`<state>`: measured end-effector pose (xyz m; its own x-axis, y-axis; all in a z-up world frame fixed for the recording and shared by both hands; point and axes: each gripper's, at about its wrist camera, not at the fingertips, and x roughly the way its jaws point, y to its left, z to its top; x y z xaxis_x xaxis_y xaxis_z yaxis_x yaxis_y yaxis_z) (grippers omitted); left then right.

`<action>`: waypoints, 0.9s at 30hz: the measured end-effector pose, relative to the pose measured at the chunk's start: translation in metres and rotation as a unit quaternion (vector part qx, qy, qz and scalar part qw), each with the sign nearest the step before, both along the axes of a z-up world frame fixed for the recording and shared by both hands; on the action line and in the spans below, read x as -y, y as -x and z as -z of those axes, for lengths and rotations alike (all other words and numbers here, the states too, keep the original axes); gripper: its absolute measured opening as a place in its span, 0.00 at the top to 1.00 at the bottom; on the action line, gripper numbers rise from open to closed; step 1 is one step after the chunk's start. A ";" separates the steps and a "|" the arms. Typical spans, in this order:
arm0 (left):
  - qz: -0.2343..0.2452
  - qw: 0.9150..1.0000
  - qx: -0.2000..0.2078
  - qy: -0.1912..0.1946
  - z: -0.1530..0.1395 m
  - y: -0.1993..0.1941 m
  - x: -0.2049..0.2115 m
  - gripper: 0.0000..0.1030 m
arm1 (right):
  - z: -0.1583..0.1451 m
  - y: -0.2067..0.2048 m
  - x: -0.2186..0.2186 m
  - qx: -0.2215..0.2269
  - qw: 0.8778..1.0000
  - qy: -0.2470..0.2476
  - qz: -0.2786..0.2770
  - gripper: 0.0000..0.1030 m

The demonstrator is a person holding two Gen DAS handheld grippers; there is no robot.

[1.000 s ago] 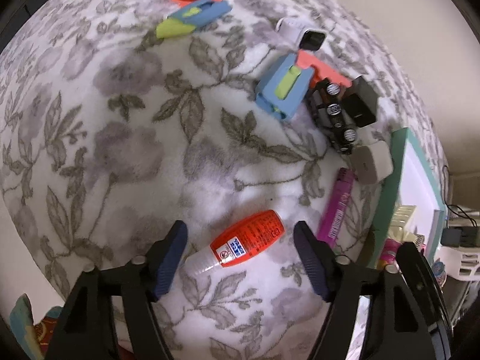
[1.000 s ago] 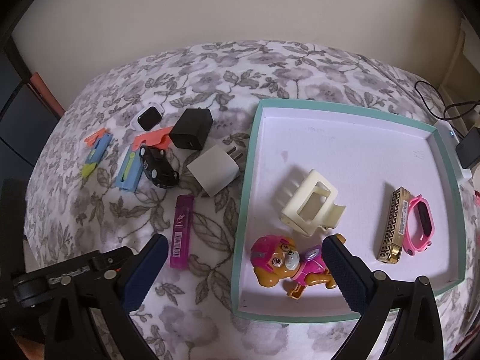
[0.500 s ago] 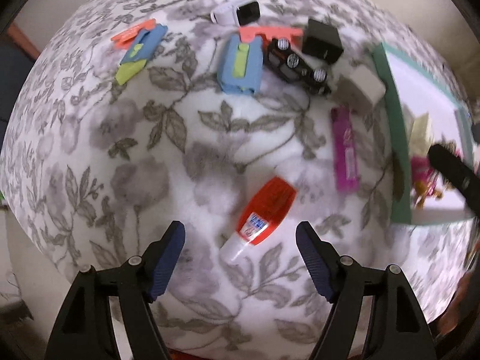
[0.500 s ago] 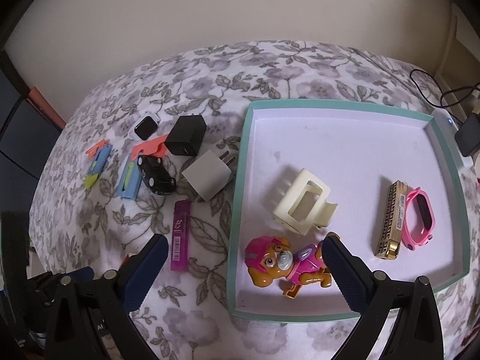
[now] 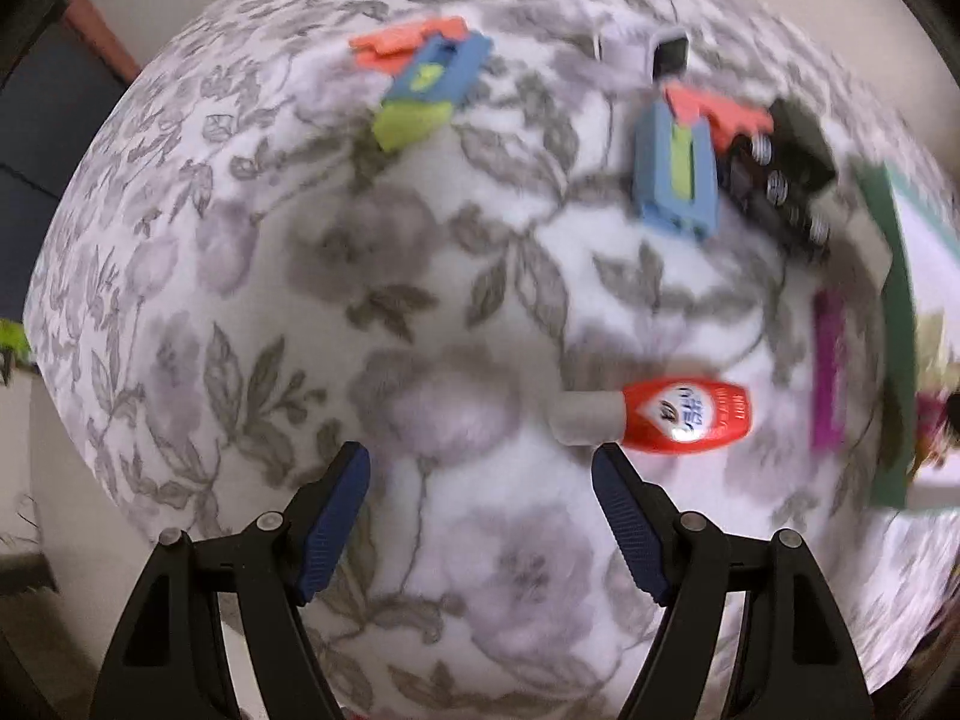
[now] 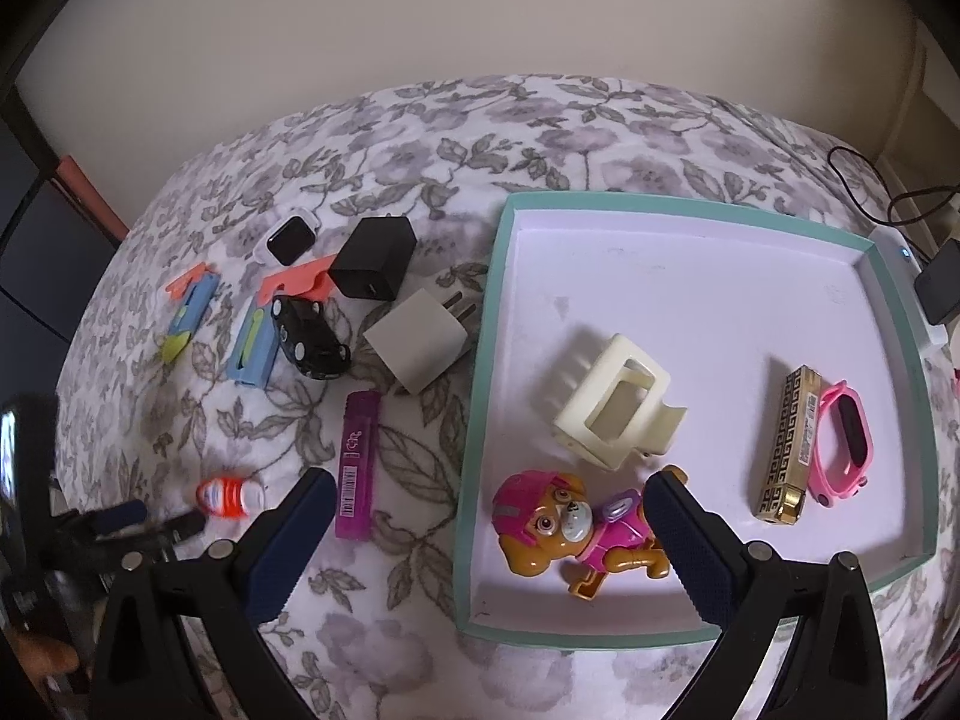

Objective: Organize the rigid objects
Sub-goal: 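Move the left tool down toward the red-and-white bottle, then close the left tool on the red-and-white bottle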

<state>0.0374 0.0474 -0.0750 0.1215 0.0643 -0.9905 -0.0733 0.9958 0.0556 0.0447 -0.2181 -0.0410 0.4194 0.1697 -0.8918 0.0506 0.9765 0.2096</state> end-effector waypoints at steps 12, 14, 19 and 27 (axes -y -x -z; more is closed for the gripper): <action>0.018 0.998 0.003 0.066 -0.014 -0.019 0.044 0.25 | -0.004 -0.003 -0.007 0.013 0.999 -0.040 -0.004 0.00; 0.029 0.998 0.006 0.057 -0.009 -0.019 0.047 0.25 | -0.004 -0.003 -0.006 0.014 0.998 -0.056 -0.006 0.01; 0.019 0.997 0.013 0.073 0.003 -0.020 0.034 0.24 | -0.005 -0.006 -0.013 0.016 0.995 -0.093 -0.018 0.11; 0.019 0.996 0.017 0.081 0.001 -0.014 0.024 0.23 | -0.004 -0.012 -0.043 0.020 0.995 -0.086 -0.055 0.35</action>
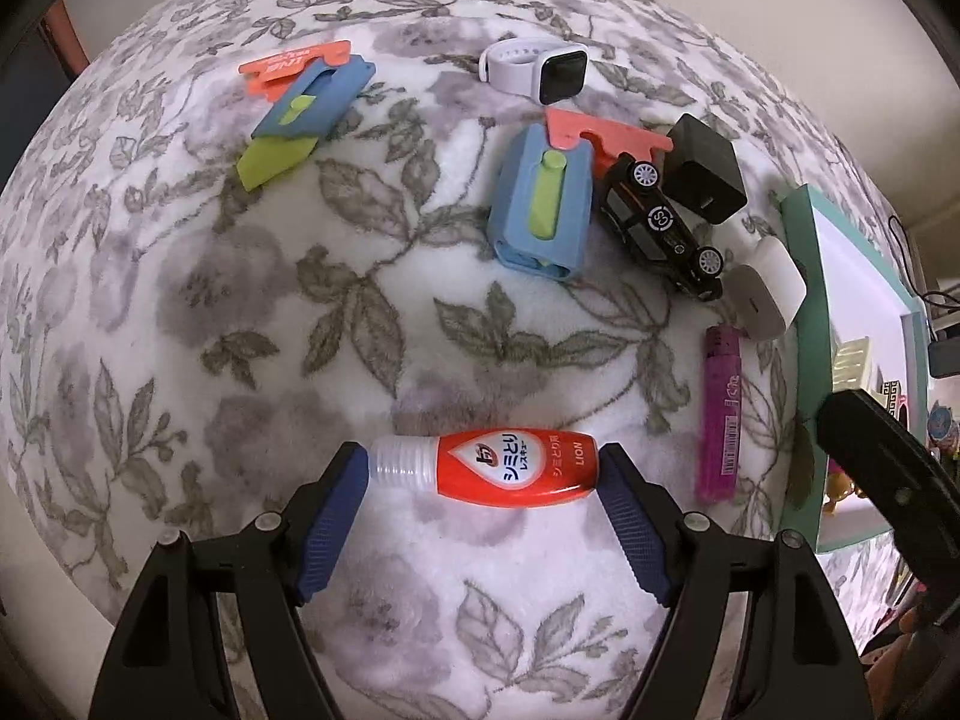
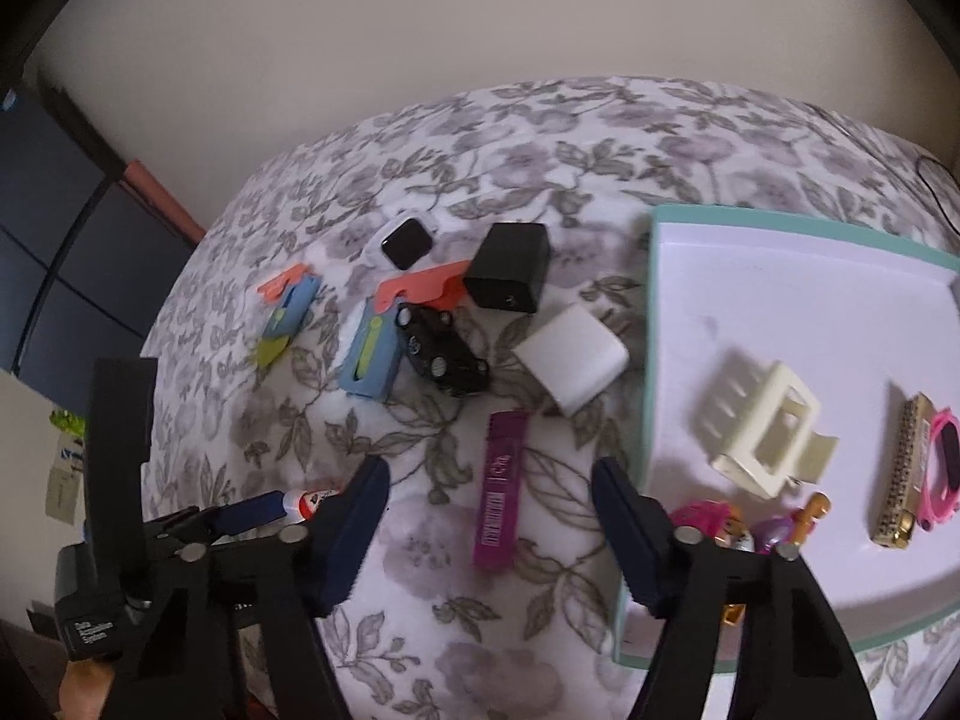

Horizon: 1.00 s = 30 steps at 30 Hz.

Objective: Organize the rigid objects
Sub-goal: 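Close the left tool on the red-and-white bottle, then hold the bottle in the left tool while the right tool moves to the purple lighter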

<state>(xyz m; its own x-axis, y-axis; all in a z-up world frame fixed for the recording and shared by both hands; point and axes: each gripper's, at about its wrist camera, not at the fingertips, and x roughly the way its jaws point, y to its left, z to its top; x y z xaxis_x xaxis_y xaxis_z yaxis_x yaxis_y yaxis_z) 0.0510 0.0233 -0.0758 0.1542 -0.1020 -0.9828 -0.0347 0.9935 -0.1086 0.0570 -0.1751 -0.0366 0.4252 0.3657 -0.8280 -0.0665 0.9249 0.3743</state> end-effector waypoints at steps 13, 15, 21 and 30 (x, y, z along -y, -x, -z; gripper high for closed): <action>0.019 0.999 0.005 -0.038 0.017 -0.007 0.000 0.23 | 0.026 -0.010 -0.017 -0.036 0.999 0.022 -0.014 0.58; 0.021 0.999 0.007 -0.037 0.018 -0.006 -0.002 0.23 | 0.030 -0.011 -0.020 -0.042 0.999 0.028 -0.018 0.60; 0.039 0.998 0.013 -0.048 0.020 -0.009 0.003 0.14 | 0.038 -0.011 -0.024 -0.053 0.997 0.044 -0.025 0.60; 0.031 0.999 0.014 -0.033 0.020 -0.010 0.000 0.11 | 0.045 -0.012 -0.022 -0.064 0.997 0.047 -0.021 0.60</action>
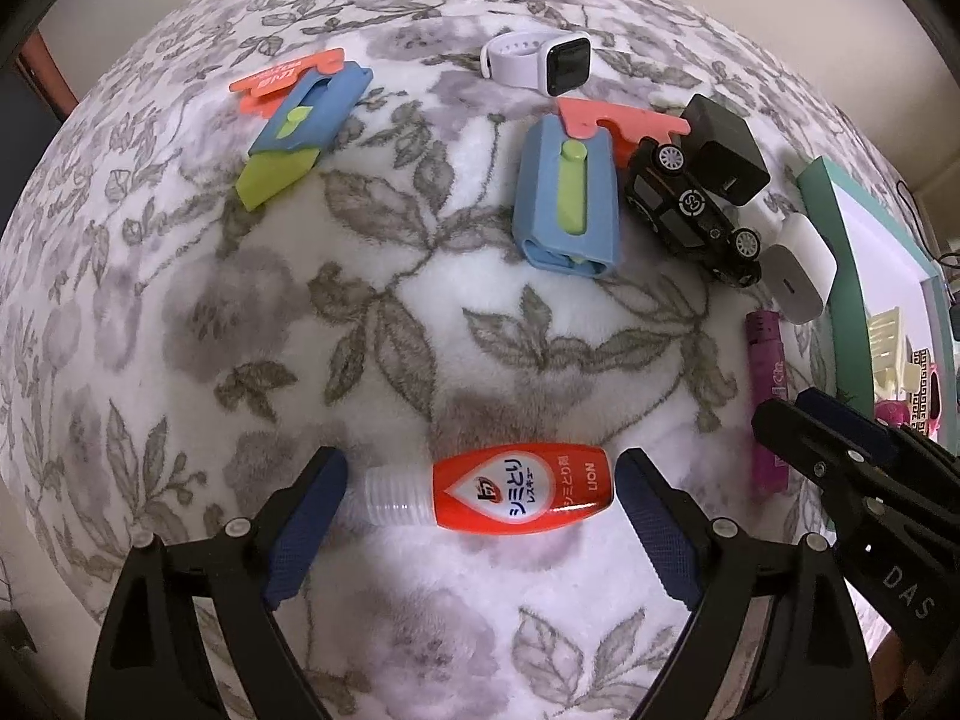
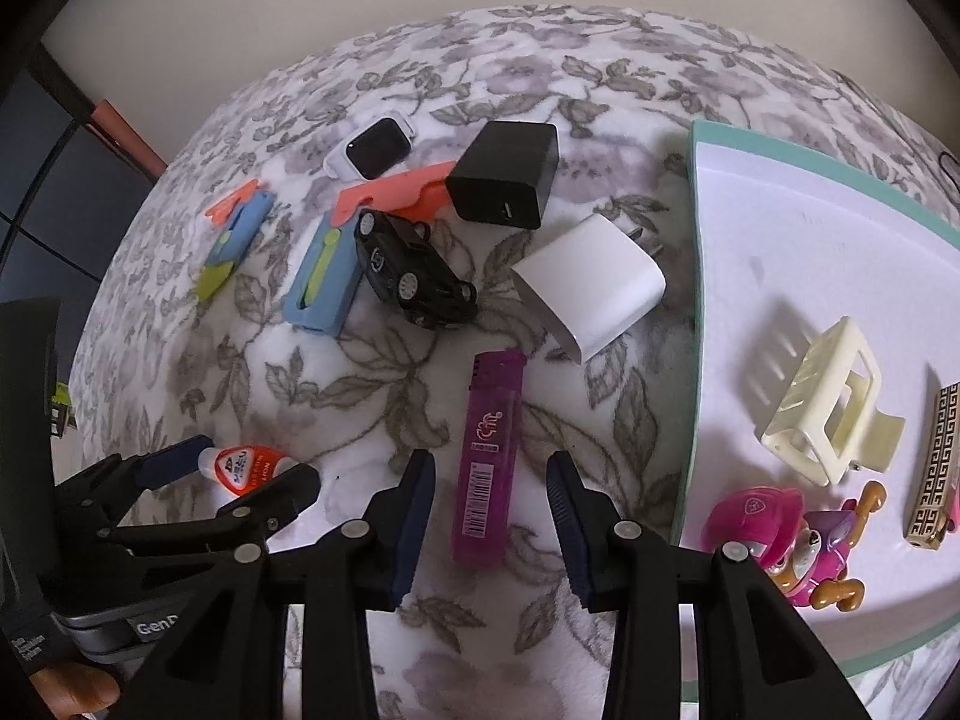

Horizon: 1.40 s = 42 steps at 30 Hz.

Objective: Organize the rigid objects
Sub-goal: 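Hold the bottle in the left tool while the right tool moves to the purple lighter, then close the right tool on the purple lighter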

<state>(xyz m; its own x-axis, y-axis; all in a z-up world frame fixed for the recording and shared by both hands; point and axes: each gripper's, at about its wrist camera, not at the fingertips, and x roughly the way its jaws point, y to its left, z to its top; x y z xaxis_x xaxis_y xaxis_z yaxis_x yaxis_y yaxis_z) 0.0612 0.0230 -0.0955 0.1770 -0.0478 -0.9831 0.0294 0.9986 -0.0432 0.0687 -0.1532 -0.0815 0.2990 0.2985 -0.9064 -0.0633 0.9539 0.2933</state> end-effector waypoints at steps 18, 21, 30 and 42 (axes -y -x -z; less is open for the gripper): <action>-0.011 1.000 0.004 0.000 -0.006 0.003 -0.007 0.23 | 0.004 0.000 -0.025 0.017 0.995 0.092 -0.028 0.70; -0.011 1.000 0.004 -0.002 -0.005 0.003 -0.006 0.23 | 0.003 0.000 -0.032 0.024 0.993 0.113 -0.036 0.74; -0.003 1.000 0.008 -0.016 -0.005 0.003 -0.003 0.23 | -0.001 -0.002 -0.033 0.022 0.994 0.102 -0.034 0.79; -0.042 0.999 0.005 0.012 -0.012 0.002 -0.007 0.24 | -0.019 0.008 0.008 0.008 1.000 -0.005 0.005 0.81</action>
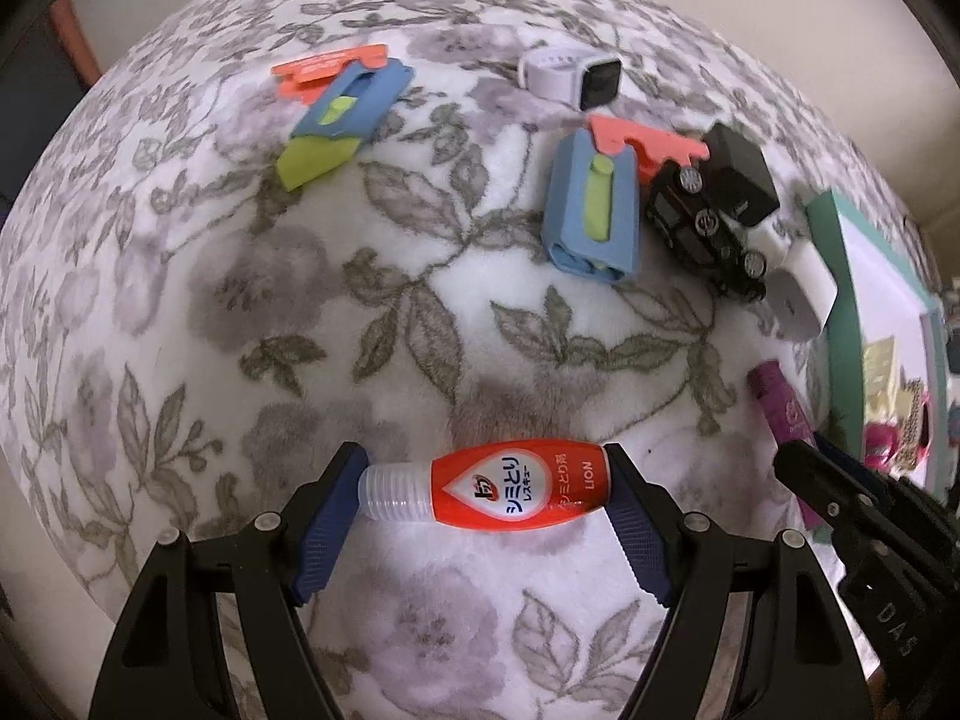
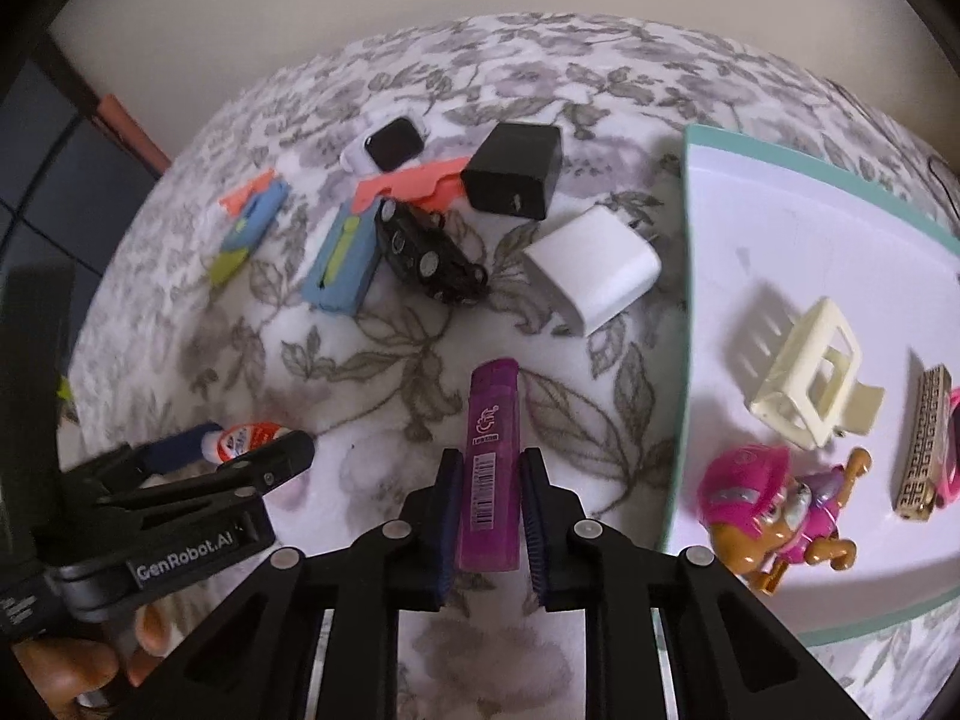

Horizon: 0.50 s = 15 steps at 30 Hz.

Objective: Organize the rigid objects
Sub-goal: 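Close the right tool on the purple lighter, then carry the bottle with the left tool into the tray while the right tool carries the lighter there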

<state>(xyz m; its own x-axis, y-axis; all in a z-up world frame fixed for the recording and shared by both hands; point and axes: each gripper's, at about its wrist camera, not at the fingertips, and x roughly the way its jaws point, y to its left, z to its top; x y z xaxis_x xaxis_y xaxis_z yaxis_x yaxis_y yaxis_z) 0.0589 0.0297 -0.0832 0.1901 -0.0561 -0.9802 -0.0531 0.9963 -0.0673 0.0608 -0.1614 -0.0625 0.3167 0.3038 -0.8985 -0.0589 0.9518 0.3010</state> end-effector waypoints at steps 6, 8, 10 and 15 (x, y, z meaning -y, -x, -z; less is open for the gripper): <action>-0.018 0.999 0.020 0.020 -0.023 -0.003 0.001 0.24 | -0.025 0.007 0.019 0.024 0.997 -0.060 0.031 0.88; -0.018 0.999 0.031 0.026 -0.034 -0.006 0.006 0.24 | -0.032 0.007 0.025 0.033 0.996 -0.072 0.037 0.88; -0.016 0.999 0.039 0.030 -0.044 -0.009 0.013 0.24 | -0.032 0.006 0.029 0.033 0.995 -0.086 0.042 0.88; -0.018 0.998 0.052 0.034 -0.064 -0.015 0.028 0.24 | -0.036 0.005 0.041 0.037 0.990 -0.118 0.061 0.88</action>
